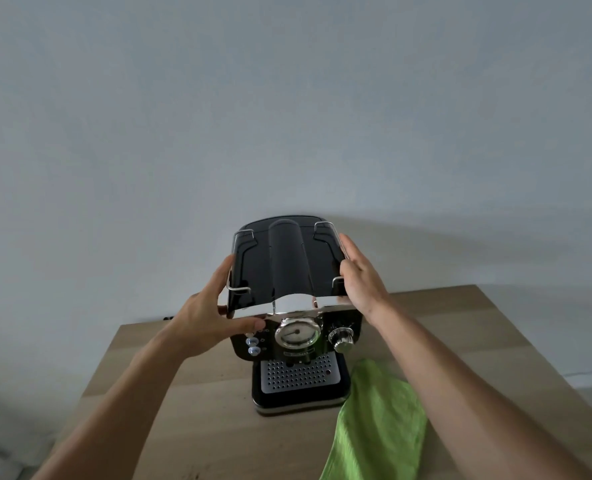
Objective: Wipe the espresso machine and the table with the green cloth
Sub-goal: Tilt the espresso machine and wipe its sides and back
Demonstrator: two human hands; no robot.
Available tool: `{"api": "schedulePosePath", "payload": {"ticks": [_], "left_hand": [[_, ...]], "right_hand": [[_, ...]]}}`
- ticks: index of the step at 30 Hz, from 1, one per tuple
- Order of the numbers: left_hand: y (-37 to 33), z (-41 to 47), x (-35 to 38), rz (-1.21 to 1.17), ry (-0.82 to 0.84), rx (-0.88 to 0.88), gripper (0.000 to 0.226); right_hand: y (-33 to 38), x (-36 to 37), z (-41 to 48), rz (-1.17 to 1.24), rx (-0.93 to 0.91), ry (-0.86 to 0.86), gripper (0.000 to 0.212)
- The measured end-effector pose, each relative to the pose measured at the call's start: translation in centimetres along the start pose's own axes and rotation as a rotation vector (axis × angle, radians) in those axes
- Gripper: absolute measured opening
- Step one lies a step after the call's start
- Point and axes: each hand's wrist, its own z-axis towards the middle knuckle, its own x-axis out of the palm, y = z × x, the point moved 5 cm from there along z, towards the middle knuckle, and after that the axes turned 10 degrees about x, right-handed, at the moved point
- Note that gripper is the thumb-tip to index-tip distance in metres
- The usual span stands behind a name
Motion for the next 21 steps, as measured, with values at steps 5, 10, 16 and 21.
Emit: {"api": "schedulePosePath", "payload": {"ticks": [5, 10, 16, 21], "left_hand": [[0.4, 0.2, -0.3, -0.036, 0.009, 0.018, 0.114], [0.2, 0.4, 0.1, -0.113, 0.036, 0.021, 0.116], [-2.1, 2.1, 0.7, 0.103, -0.106, 0.004, 0.132], [-2.5, 2.4, 1.0, 0.234, -0.15, -0.011, 0.13]], "right_hand": [[0.1, 0.2, 0.0, 0.014, 0.01, -0.017, 0.052], [-0.3, 0.0, -0.6, 0.075, 0.071, 0.044, 0.055], [-10.7, -3.3, -4.2, -0.245, 0.342, -0.105, 0.051], [-19.6, -6.2, -6.8, -0.717, 0.627, -0.173, 0.061]]}}
